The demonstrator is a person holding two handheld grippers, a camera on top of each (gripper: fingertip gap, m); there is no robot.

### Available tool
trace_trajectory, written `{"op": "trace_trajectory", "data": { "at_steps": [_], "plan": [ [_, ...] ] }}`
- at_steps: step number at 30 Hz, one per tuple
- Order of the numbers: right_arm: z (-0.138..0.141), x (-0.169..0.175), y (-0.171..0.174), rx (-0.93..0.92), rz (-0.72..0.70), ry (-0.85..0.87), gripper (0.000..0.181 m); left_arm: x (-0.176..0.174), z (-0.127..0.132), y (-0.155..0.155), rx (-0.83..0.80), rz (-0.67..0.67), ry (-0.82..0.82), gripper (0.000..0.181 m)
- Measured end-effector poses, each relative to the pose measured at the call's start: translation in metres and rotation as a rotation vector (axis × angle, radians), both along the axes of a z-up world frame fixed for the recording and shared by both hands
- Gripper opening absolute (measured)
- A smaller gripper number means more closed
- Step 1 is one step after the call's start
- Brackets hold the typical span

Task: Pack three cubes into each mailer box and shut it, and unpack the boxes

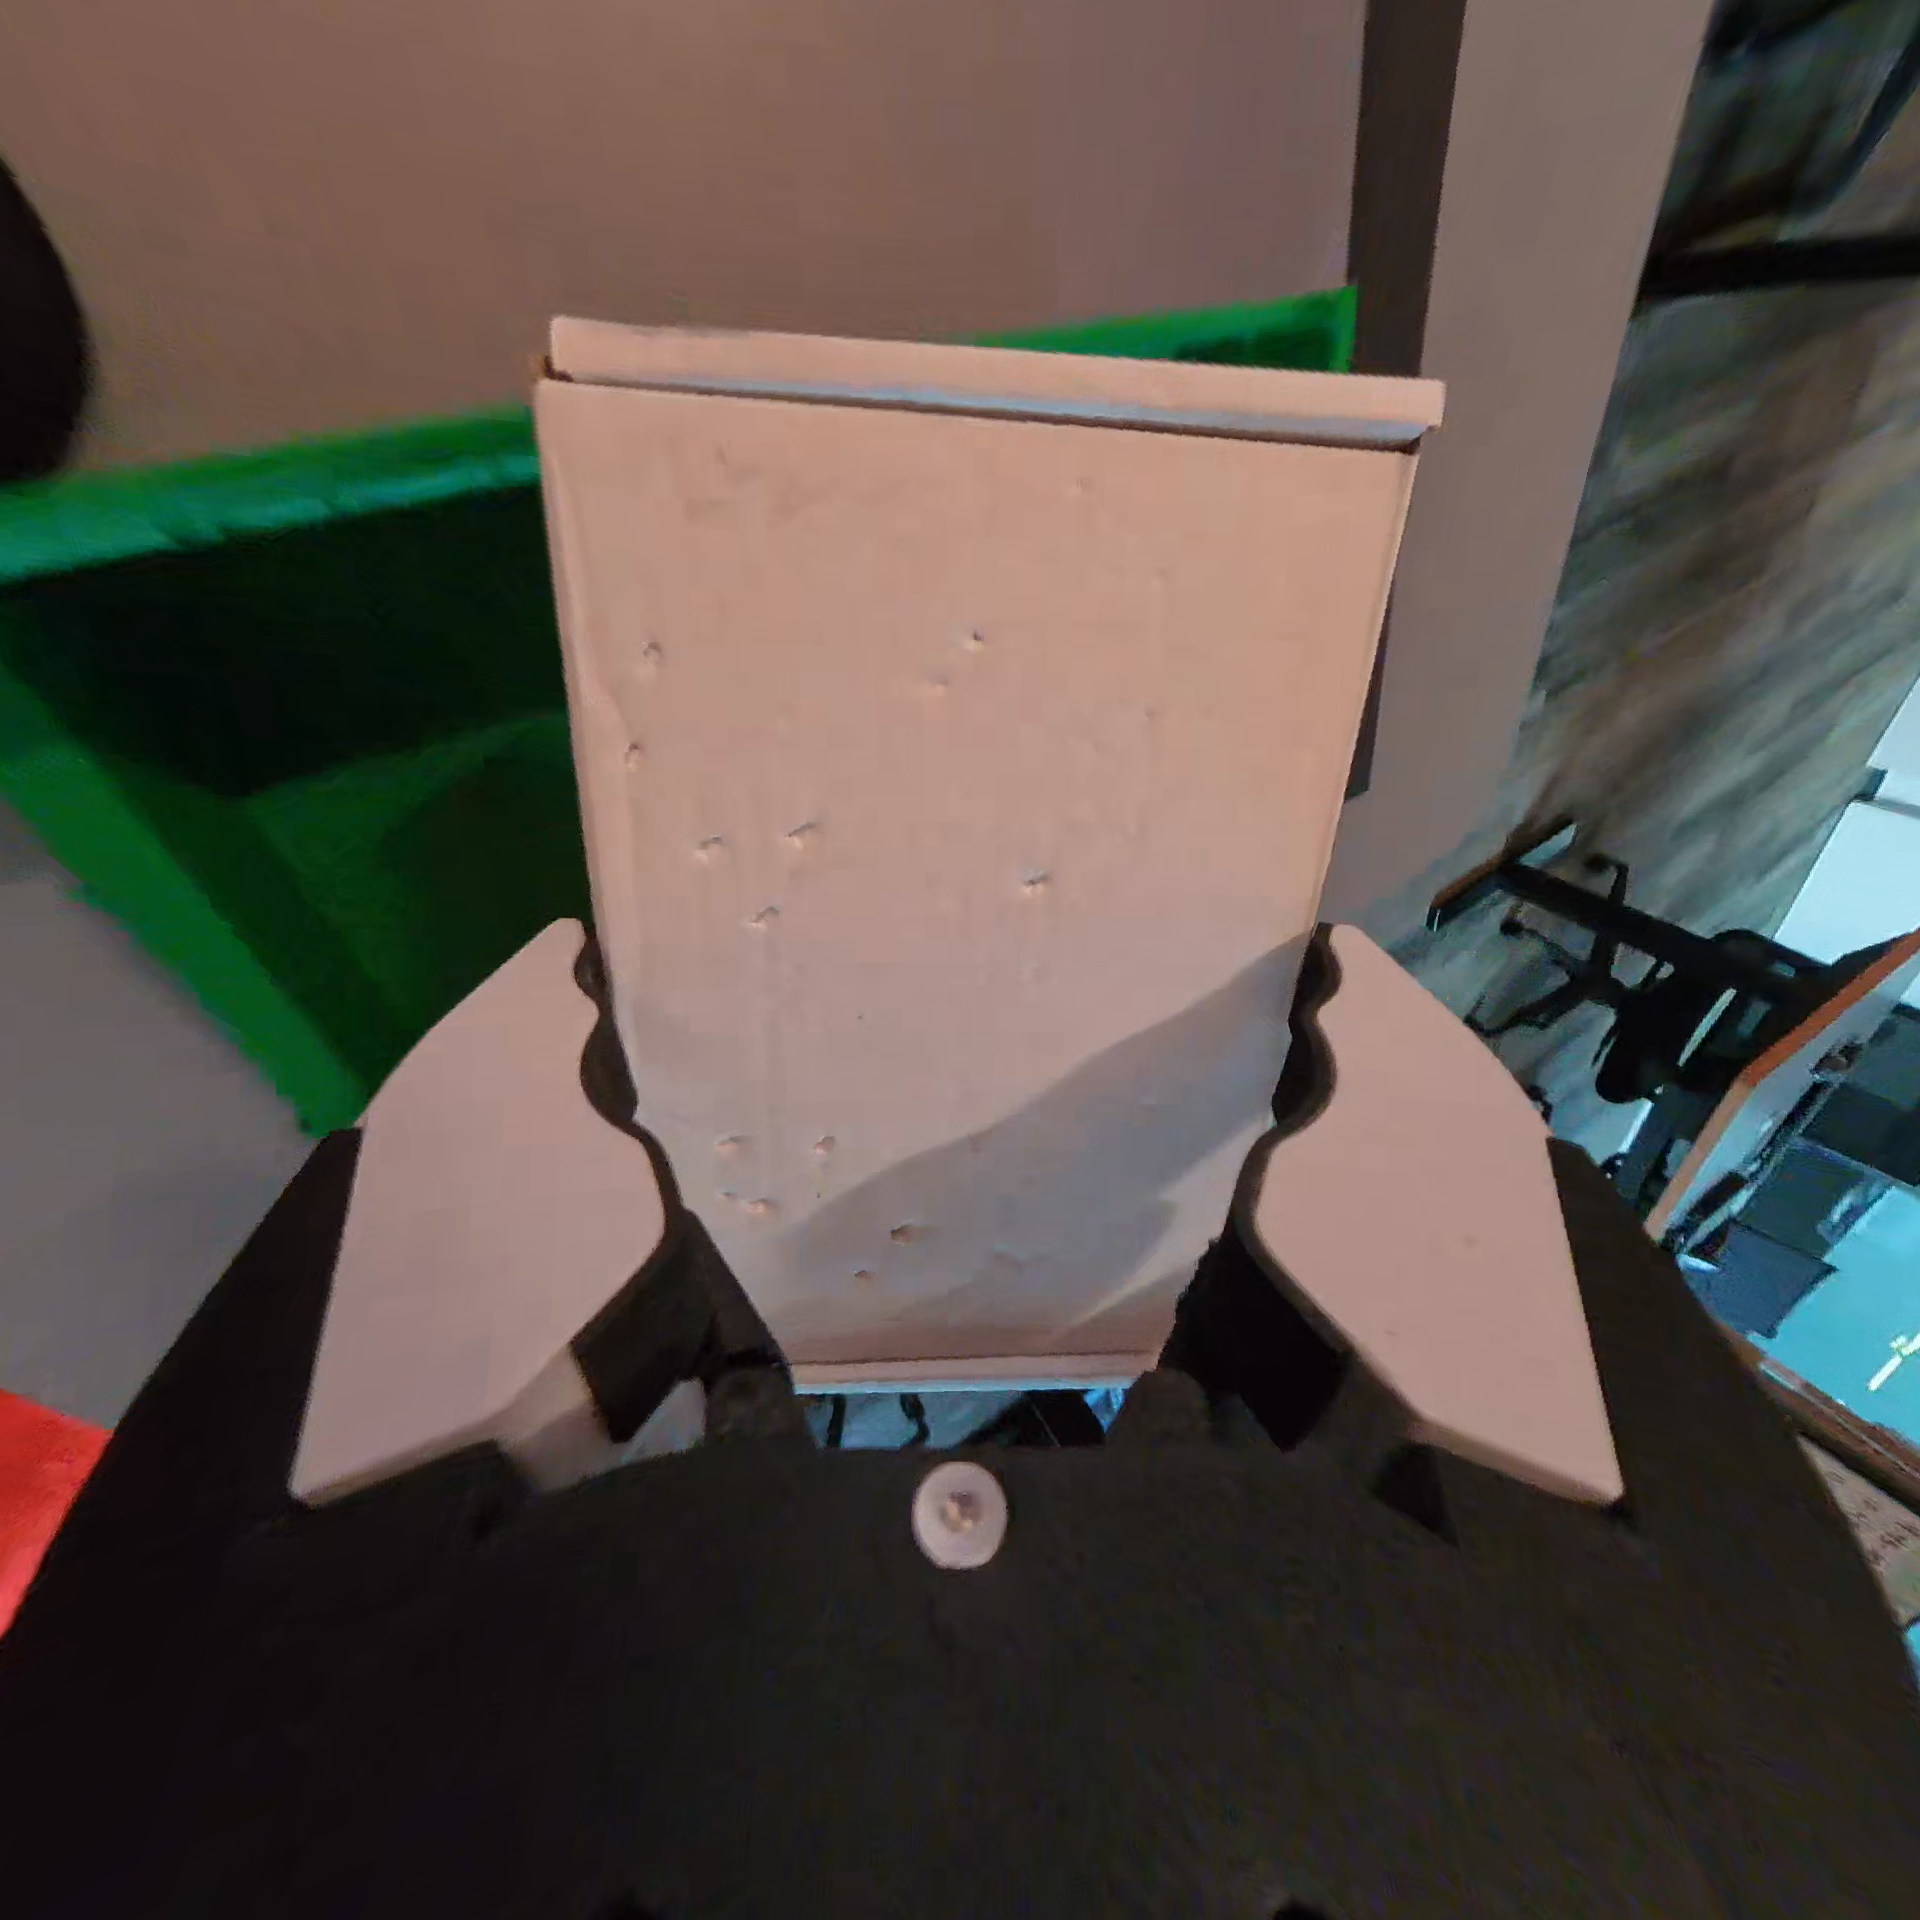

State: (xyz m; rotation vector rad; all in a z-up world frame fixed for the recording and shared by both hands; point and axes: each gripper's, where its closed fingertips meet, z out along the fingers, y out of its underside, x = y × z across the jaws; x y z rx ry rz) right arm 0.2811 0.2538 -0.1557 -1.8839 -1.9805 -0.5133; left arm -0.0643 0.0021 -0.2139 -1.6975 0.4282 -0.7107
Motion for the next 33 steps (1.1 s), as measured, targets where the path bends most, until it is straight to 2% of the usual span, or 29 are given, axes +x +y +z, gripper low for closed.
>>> {"op": "trace_trajectory", "data": {
  "at_steps": [4,8,13,21,22,23,27,33],
  "plan": [
    [-0.033,0.017,0.017,-0.030,0.010,-0.048,0.123,-0.001,0.000,0.000,-0.004,0.000,-0.008,0.054],
    [-0.067,0.014,0.029,-0.041,0.073,-0.095,0.123,-0.001,0.000,0.000,-0.005,-0.002,-0.012,0.052],
    [-0.094,0.013,0.041,-0.062,0.104,-0.166,0.123,-0.002,0.001,0.000,-0.006,-0.003,-0.023,0.052],
    [-0.109,0.021,0.057,-0.038,0.091,-0.281,0.121,-0.002,0.001,0.000,-0.002,-0.003,-0.024,0.051],
    [-0.110,0.021,0.058,-0.035,0.092,-0.286,0.116,-0.002,0.001,0.000,-0.003,-0.003,-0.025,0.051],
    [-0.109,0.019,0.059,-0.024,0.100,-0.276,0.102,-0.002,0.001,0.000,-0.003,-0.004,-0.025,0.051],
    [-0.108,0.023,0.065,0.018,0.107,-0.295,0.099,-0.002,0.001,0.000,-0.001,-0.003,-0.025,0.051],
    [-0.103,0.024,0.060,0.022,0.069,-0.167,0.088,-0.002,0.001,0.001,-0.002,-0.003,-0.022,0.051]
  ]
}}
